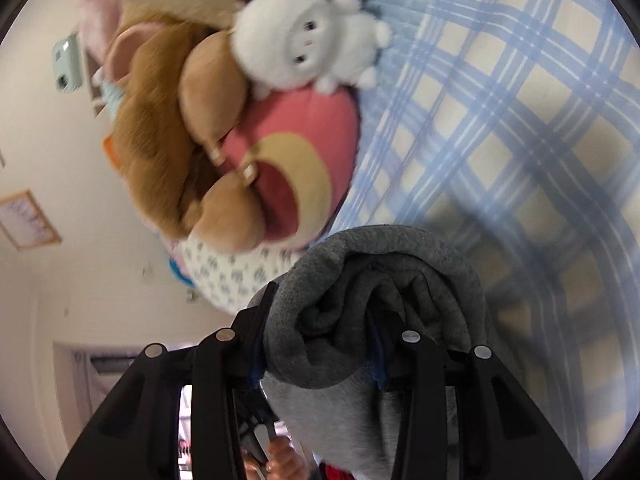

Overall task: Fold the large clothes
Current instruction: 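Grasp the folded bundle with the right tool and flip it over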

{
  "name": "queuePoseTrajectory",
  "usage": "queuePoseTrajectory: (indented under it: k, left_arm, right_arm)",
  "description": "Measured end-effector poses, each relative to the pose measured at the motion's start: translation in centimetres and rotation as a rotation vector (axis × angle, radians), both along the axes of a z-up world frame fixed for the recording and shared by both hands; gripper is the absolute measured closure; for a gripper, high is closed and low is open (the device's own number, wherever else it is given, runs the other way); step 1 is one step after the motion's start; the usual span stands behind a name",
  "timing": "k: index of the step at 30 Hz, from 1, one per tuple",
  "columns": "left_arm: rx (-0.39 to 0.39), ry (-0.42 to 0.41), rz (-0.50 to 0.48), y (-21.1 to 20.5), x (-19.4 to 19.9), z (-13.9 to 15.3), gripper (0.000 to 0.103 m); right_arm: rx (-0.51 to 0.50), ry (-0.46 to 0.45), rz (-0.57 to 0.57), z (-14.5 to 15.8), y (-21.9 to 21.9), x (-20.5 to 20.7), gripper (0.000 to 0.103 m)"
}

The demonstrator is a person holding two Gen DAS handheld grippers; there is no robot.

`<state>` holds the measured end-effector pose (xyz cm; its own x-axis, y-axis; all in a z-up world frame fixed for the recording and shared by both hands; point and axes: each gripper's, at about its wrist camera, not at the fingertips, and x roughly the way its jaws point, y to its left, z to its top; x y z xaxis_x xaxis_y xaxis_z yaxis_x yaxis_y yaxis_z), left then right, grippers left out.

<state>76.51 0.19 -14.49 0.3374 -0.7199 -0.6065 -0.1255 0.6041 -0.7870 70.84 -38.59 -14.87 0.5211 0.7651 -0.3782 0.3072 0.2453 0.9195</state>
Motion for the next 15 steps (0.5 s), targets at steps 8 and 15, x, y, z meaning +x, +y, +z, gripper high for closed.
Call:
queuePoseTrajectory:
  k: [8, 15]
  left_arm:
    - [-0.075, 0.023, 0.061, 1.5, 1.4, -5.1, 0.021]
    - [-0.03, -0.022, 0.049, 3.1, -1.2, 0.5, 0.014]
  right_arm:
    - [0.0, 0.056, -0.067, -4.1, 0.9, 1.6, 0.061]
    - [-0.137, -0.058, 0.039, 5.0, 0.0, 0.5, 0.004]
